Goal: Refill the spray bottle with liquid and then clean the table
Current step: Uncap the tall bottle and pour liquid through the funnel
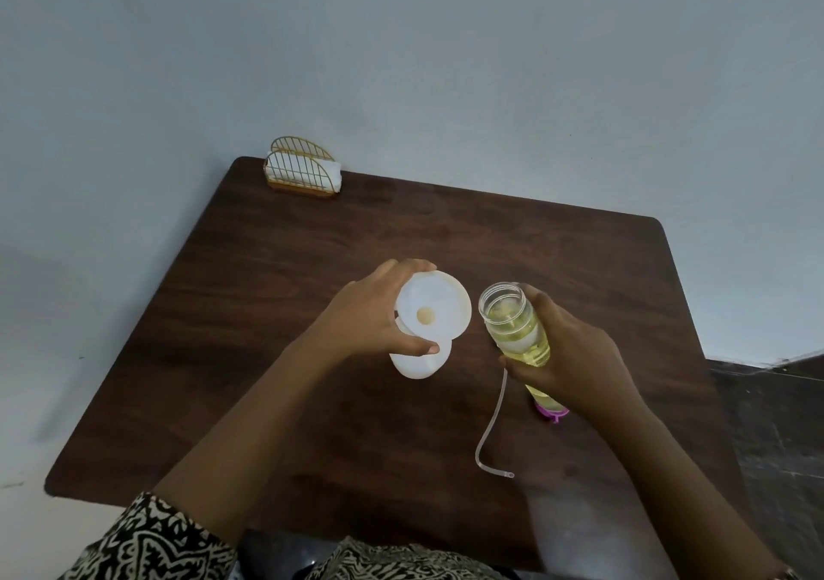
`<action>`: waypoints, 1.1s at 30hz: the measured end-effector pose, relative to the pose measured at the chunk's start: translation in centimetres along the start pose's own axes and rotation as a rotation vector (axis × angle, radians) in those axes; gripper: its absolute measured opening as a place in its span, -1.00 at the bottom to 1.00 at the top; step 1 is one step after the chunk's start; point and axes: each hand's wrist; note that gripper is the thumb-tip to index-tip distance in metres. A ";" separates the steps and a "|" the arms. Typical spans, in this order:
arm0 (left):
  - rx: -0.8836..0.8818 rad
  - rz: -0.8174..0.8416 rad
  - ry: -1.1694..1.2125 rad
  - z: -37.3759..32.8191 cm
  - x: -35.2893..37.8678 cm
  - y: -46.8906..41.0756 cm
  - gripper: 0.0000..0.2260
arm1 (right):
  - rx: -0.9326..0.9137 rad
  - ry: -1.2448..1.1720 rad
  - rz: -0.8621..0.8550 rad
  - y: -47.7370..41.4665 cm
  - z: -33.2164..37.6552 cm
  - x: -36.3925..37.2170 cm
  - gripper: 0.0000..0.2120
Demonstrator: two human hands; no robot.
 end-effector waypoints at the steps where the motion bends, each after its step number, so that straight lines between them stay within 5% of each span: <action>1: 0.002 -0.003 0.005 0.1 0.1 0.0 -0.22 | 0.004 0.019 0.018 -0.1 0.1 -0.1 -0.22; 33: 0.048 -0.048 0.186 0.2 0.8 0.6 -0.22 | 0.004 0.377 0.290 -1.3 1.3 -1.7 -0.21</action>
Point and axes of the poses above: each hand's wrist, its own y-axis away from the middle knuckle, its own x-axis out of the palm, z = x × y, and after that the axes turned 1 degree about z, right-handed
